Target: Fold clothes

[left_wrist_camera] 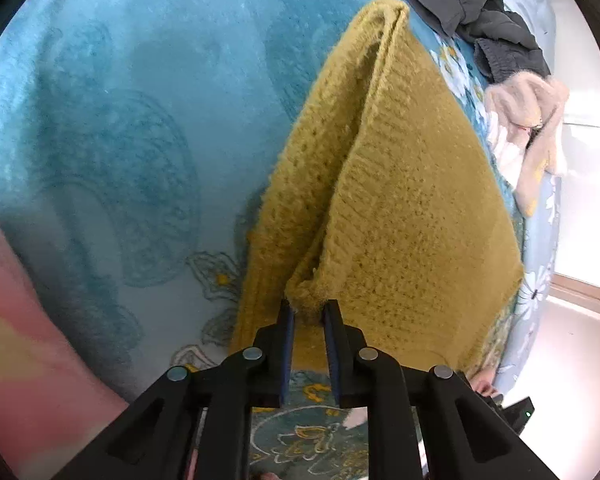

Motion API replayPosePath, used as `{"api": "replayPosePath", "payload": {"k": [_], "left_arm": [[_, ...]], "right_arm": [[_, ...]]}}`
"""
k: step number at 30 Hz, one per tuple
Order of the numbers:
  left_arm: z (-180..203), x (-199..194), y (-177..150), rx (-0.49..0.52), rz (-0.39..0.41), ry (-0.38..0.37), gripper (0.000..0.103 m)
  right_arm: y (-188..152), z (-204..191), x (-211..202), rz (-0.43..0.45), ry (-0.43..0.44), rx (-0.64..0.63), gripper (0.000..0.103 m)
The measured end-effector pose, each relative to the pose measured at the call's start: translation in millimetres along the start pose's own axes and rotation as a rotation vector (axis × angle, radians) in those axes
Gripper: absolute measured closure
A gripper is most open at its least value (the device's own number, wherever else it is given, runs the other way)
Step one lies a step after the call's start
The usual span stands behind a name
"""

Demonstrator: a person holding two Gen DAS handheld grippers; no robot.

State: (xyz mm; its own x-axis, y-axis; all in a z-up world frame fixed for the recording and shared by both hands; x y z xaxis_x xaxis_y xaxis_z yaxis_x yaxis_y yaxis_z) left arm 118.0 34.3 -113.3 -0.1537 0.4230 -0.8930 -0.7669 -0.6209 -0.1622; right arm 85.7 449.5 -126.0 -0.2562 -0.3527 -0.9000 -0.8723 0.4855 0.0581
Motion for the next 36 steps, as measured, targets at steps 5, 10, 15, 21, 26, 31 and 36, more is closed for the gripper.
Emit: {"api": "replayPosePath", "payload": {"k": [5,10,15,21,26,31,36], "left_arm": [[8.6,-18.0,3.7,0.029,0.093,-0.003,0.085],[42.2,-19.3,-7.6,0.188,0.108,-0.070,0.085],[84.1,9.6,-22.3,0.397,0.010,-0.064,0.076],[79.3,52.6,-13.9,0.387,-0.121,-0.004,0.075],[55.2,37.8,-21.0,0.330,-0.146,-0.052,0.074],[49.9,31.9,-21.7,0.324,-0.148,-0.058,0.074],[39.5,28.8,-17.5,0.302,-0.150,-0.073,0.074]], "right_arm": [[6.8,25.0,-12.1,0.038,0.023,0.063,0.085],[22.5,26.4,-12.0,0.074,0.065,0.064,0.052],[41.6,22.9,-6.6,0.098,0.071,0.038,0.051],[54.5,28.0,4.0,0.078,0.101,0.034,0.050],[56.9,21.1,10.5,0.052,0.143,-0.016,0.050],[57.0,16.8,15.1,0.043,0.132,-0.039,0.048],[58.3,17.8,17.0,0.048,0.131,0.001,0.057]]}}
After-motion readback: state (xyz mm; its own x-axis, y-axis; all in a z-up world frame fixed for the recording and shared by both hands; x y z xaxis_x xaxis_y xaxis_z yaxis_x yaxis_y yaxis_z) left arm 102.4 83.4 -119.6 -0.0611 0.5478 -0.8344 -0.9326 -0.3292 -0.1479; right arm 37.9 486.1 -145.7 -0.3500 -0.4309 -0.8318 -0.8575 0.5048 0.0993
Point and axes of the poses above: each gripper's, at about its wrist camera, not at the fingertips, and x roughly the way its jaws point, z to its right, y to its top, the point moved 2 cm from there along x, roughly the way its jaws point, and after that the axes turned 1 degree about z, right-handed, at the moved point
